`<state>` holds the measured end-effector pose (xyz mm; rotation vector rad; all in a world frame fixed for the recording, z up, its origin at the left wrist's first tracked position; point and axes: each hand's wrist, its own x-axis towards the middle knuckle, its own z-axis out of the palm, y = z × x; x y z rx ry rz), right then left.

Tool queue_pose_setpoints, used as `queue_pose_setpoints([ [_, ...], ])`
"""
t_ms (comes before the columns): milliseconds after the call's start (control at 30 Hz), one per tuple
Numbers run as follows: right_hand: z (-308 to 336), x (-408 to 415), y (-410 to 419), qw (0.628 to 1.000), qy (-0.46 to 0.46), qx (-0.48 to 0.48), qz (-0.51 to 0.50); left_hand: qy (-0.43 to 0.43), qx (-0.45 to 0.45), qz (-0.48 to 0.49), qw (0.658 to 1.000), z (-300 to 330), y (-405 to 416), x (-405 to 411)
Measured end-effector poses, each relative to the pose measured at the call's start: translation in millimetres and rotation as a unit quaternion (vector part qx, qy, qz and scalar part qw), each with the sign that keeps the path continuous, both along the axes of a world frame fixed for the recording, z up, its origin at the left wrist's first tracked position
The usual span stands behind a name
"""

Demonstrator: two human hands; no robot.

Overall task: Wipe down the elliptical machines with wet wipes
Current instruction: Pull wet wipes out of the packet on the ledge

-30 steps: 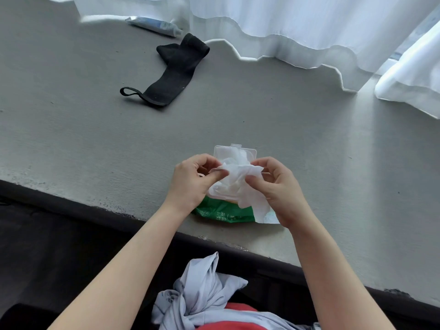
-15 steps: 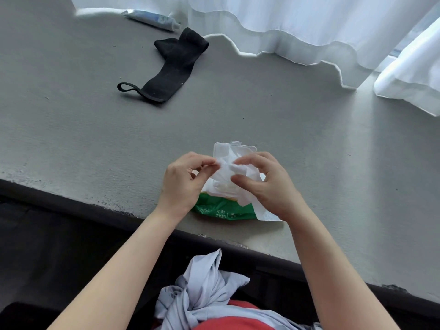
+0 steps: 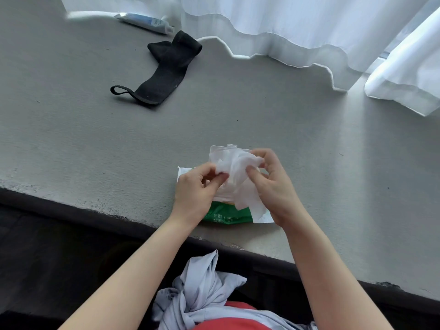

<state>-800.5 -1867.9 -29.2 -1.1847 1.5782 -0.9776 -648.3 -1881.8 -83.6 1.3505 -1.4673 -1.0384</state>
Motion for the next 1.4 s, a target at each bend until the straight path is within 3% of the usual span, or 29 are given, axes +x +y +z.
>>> queue_pose_setpoints([
  [67, 4, -1, -1, 0.998, -0.041, 0.001, 0.044, 0.018, -0.006, 0.007, 1.0, 3, 3, -3],
  [233, 5, 10, -7, 1.0, 0.019, -0.009, 0.024, 0.04, -0.003, -0.005, 0.999, 2, 7, -7],
  [300, 7, 10, -9, 0.998, -0.059, -0.012, 0.007, 0.004, 0.009, -0.01, 1.0, -3, 9, -5],
  [433, 11, 0, -8, 0.963, -0.269, -0.015, -0.024, -0.083, -0.051, 0.012, 0.995, -8, 15, -7],
  [767, -7, -15, -6, 0.883, -0.455, -0.019, -0.11, -0.136, -0.099, 0.015, 0.986, -13, 12, -8],
  [833, -8, -18, -5, 0.905, -0.411, -0.014, -0.111, -0.135, -0.103, 0.008, 0.985, -15, 10, -6],
  [967, -7, -21, -4, 0.975, -0.221, -0.011, -0.014, -0.13, -0.117, -0.01, 0.985, -17, 5, 4],
  [1100, -9, -9, -3, 0.999, -0.037, -0.028, 0.017, -0.166, -0.139, -0.023, 0.976, -2, 2, 3],
  [1267, -12, -3, -5, 0.999, 0.004, -0.03, -0.02, -0.136, -0.077, -0.051, 0.986, 10, -3, 2],
  [1400, -14, -4, -2, 0.999, 0.015, -0.033, -0.018, 0.038, 0.062, -0.031, 0.997, 22, -14, 5],
])
